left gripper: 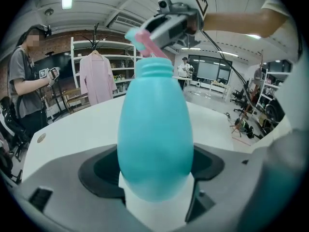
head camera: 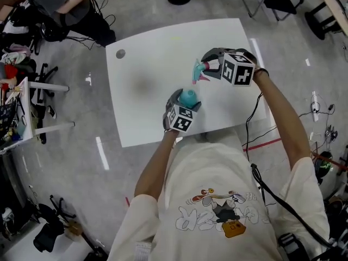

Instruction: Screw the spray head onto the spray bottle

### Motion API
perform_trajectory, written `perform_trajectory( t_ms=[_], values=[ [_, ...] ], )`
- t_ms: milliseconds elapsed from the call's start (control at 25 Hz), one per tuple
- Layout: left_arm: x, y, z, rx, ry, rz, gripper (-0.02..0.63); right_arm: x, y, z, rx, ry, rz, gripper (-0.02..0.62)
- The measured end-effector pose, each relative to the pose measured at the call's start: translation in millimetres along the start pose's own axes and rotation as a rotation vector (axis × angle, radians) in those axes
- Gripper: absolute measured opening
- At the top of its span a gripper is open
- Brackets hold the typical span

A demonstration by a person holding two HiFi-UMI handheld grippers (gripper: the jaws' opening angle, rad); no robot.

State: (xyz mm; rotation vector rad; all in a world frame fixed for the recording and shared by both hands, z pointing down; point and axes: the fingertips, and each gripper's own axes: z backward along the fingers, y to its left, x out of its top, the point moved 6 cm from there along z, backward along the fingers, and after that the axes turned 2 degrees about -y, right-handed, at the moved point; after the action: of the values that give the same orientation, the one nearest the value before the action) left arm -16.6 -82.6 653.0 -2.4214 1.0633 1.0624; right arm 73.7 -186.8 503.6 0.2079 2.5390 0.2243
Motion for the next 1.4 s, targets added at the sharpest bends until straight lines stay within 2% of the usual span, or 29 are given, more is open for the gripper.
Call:
perform_trajectory(
  t_ms=[160, 400, 720, 960, 1400],
  values=[
    [20, -11, -11, 0.003, -0.034, 0.027, 0.407, 37, -1, 34, -0.093, -0.174, -0.037, 0.135],
    [66, -15, -23, -0.008, -0.168, 0.016, 0.407, 93, 21, 54, -0.112, -0.318, 0.019, 0.135],
    [112, -29, -7, 0.006, -0.336, 0.034, 0.407, 124, 47, 101, -0.123, -0.610, -0.030, 0.135],
    [120, -26, 14, 0.000, -0.387, 0.004, 0.407, 141, 58, 126, -0.157, -0.817, -0.138, 0.135],
    [137, -21, 21, -0.005, -0.411, -0.038, 0.407, 134, 50, 134, -0.167, -0.871, -0.177, 0.135]
  ],
)
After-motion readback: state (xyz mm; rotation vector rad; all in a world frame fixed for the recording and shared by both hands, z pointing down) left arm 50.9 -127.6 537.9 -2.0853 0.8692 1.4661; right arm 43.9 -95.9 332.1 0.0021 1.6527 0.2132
